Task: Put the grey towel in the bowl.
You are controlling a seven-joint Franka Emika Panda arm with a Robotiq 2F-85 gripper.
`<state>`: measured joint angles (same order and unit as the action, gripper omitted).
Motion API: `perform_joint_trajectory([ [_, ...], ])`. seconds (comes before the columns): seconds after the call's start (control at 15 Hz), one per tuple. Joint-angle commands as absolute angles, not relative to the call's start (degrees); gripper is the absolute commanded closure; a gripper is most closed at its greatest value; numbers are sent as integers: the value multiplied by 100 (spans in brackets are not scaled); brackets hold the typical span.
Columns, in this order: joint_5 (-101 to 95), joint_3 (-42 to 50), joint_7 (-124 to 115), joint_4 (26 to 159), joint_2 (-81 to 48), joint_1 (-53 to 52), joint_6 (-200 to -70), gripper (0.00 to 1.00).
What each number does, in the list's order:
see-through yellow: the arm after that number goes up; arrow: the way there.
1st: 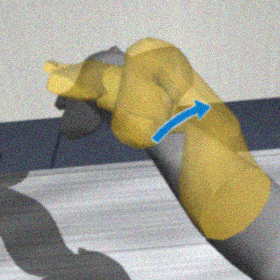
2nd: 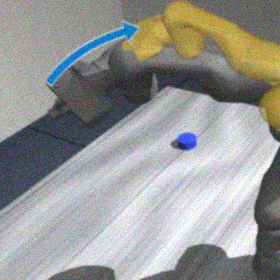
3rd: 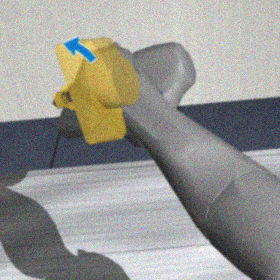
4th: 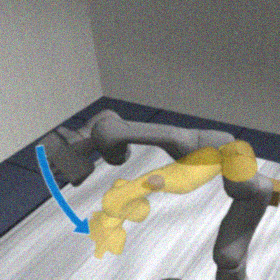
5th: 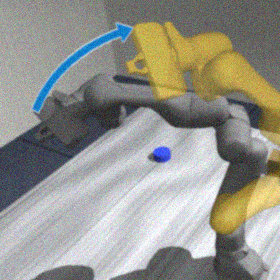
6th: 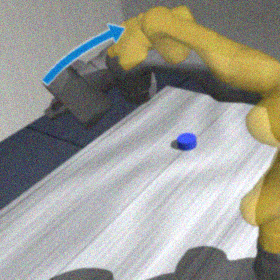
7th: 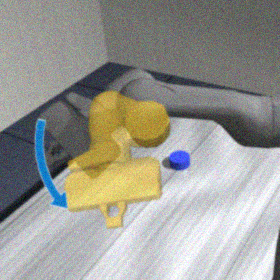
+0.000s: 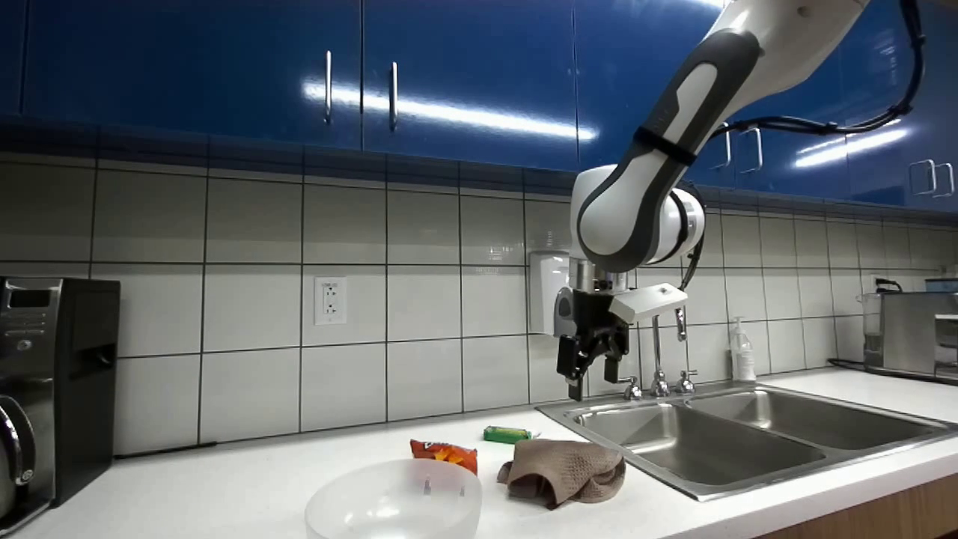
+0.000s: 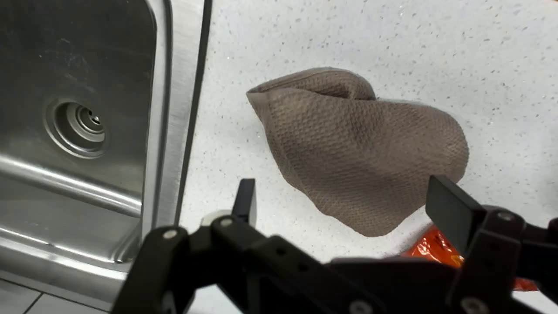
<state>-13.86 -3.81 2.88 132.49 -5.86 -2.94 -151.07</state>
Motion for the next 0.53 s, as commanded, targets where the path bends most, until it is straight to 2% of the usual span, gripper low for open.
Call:
perform_joint_trajectory([
  [0.0, -1103, -431, 1168, 12372, -1266, -270, -14694, 0],
  [0.47, -506, -587, 2878, 11160, -2281, -36, -13630, 0],
])
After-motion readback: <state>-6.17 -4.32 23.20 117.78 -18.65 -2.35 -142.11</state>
